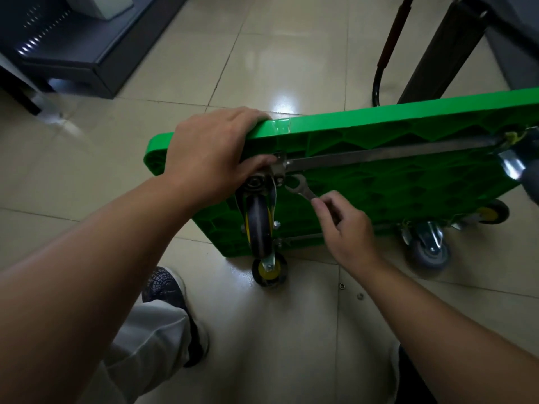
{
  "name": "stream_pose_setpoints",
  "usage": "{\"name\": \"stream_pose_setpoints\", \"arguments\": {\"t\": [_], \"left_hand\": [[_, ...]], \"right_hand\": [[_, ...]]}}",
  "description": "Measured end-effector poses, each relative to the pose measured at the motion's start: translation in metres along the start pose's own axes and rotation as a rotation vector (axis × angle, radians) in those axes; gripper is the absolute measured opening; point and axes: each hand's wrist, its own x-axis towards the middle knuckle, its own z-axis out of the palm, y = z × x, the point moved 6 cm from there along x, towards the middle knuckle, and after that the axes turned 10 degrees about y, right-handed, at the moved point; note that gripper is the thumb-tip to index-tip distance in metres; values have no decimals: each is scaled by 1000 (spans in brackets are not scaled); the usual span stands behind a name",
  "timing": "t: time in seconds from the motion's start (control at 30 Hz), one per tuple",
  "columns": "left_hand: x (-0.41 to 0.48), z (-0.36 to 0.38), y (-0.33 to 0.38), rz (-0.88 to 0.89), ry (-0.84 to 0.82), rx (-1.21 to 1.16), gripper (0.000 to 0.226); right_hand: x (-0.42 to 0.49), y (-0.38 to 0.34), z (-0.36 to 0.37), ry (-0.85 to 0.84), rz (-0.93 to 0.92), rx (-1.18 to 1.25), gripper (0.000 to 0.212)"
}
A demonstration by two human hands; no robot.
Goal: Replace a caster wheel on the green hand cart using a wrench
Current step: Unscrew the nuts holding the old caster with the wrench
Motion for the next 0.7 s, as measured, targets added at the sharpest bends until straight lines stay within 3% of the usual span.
{"name": "stream_pose_setpoints", "arguments": {"t": [0.17, 0.37, 0.7], "left_hand": [[0, 0, 0, -9, 7, 11, 55], [-1, 1, -2, -9, 9, 16, 56], [0, -3, 0, -3, 35, -9, 54]], "right_hand": [[-6, 4, 32, 56, 40, 13, 37], [2, 14, 46, 64, 1, -34, 58], [37, -3, 12, -35, -360, -359, 45]]}}
